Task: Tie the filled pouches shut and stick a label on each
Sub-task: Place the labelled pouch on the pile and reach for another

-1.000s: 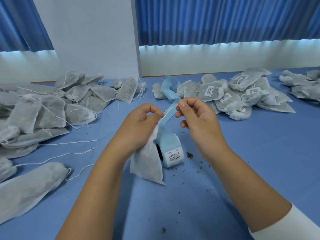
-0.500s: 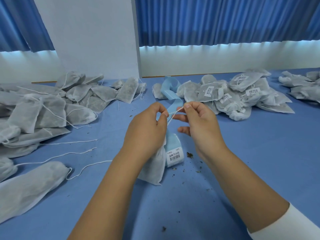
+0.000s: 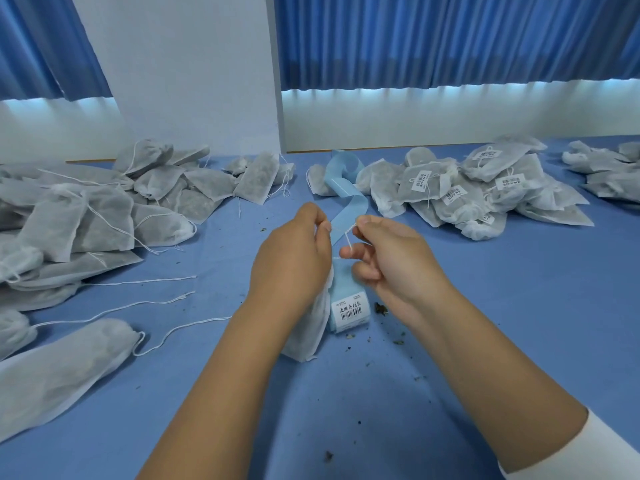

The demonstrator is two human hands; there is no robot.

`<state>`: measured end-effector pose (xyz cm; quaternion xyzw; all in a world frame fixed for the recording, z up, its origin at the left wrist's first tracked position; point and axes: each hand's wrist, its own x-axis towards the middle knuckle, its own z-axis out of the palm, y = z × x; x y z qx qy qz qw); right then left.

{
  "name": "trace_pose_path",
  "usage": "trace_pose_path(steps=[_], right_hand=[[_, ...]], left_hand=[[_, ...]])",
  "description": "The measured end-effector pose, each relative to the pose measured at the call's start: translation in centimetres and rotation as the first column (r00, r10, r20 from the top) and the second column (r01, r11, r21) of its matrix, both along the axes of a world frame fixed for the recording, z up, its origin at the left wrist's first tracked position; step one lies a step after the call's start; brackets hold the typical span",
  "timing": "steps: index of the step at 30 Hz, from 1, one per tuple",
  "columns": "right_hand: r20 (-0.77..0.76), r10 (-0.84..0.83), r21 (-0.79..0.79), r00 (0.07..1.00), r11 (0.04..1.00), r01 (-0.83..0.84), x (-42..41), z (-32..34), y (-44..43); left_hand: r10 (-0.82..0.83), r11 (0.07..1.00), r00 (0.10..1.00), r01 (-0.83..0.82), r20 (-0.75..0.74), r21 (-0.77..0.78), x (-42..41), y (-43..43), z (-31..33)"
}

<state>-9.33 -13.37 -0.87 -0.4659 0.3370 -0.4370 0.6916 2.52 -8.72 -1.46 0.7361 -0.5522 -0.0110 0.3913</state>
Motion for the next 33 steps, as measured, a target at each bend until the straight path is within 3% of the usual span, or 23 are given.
trace_pose_path(steps=[6,10,15,19,23,28,33], right_hand=[[0.282,-0.024,0.033,0.959,0.999,0.015,-0.6,0.7,-0.5],[0.331,-0.067,0.036,0.941,0.998,0.059,-1.1,0.9,-1.1],[0.229,-0.070,-0.106,0.971,0.990,0.097,-1.3,1.1,-1.2],[-0.065,-0.152,-0.440,0.986,0.892,0.109,-0.7,0.6,0.1],[-0.154,-0.127,-0.657,0.980,0.754,-0.005,0.2,-0.2,1.8],[-0.270,-0.094,-0.708,0.958,0.694,-0.131,0.7,-0.8,2.5],[-0.325,-0.128,-0.716,0.937,0.681,-0.155,0.8,-1.2,2.5]], left_hand=[[-0.156,0.983,0.952,0.175,-0.262,0.051,1.3,0.3,0.6],[-0.186,0.945,0.888,0.279,-0.420,0.172,2.5,1.2,1.0],[-0.140,0.913,0.837,0.315,-0.528,0.257,4.6,2.2,1.4],[-0.081,0.979,0.791,0.178,-0.606,0.101,4.7,1.8,1.3],[-0.060,0.998,0.708,0.031,-0.703,-0.053,4.3,1.0,1.2],[-0.024,0.975,0.698,-0.140,-0.716,-0.170,4.1,0.8,1.0],[0.028,0.963,0.706,-0.208,-0.708,-0.169,3.6,0.7,1.2]])
